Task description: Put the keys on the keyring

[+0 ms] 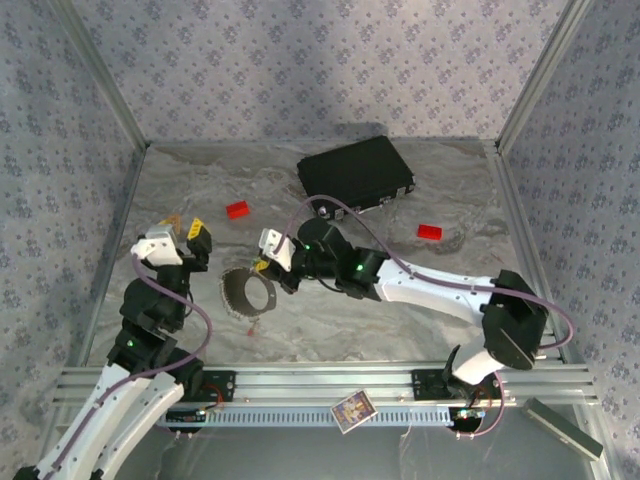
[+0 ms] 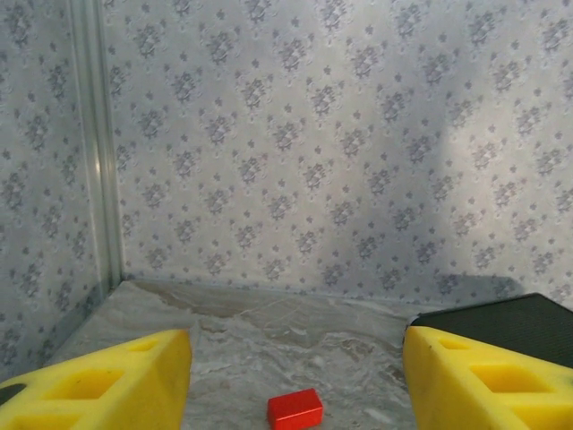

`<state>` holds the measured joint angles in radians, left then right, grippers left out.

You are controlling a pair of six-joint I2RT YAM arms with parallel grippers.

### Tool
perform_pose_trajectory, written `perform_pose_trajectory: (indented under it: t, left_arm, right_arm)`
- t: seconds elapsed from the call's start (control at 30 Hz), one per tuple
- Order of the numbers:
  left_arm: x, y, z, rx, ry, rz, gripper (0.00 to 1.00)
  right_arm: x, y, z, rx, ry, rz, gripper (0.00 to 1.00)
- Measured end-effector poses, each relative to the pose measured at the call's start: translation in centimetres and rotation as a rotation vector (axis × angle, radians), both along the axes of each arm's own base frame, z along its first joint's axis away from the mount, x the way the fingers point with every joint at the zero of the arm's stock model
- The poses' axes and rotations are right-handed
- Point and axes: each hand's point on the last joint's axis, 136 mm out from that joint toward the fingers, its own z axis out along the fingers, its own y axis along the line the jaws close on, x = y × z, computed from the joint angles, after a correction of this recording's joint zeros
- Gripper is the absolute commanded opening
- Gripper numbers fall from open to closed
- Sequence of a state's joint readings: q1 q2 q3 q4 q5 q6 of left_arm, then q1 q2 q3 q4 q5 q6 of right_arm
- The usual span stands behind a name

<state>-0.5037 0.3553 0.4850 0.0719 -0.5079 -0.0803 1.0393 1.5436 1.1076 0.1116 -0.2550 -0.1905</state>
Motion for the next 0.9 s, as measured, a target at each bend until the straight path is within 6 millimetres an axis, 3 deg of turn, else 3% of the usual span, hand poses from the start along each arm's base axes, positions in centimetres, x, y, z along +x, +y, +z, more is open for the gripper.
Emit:
perform_pose_trajectory:
  t: [0.17, 0.4, 0.67, 0.9]
  left_arm:
    - [0.4, -0.1, -0.9, -0.005, 0.032, 0.003, 0.64]
    - [1.8, -1.5, -3.6, 0.025, 0.119, -0.034, 0.65]
    - [2.6, -1.9, -6.9, 0.055, 0.201, -0.037, 0.65]
    - [3.0, -1.7, -9.4, 0.066, 0.255, -0.021, 0.65]
  right_arm:
    - [2.1, -2.4, -5.2, -0.119, 0.053, -0.080, 0.00]
    - [4.9, -7.6, -9.8, -0.355, 0.026, -0.176, 0.00]
    - [3.9, -13.4, -15.6, -0.685, 0.002, -0.188, 0.00]
    - [3.1, -15.9, -19.1, -0.872, -0.002, -0.190, 0.11]
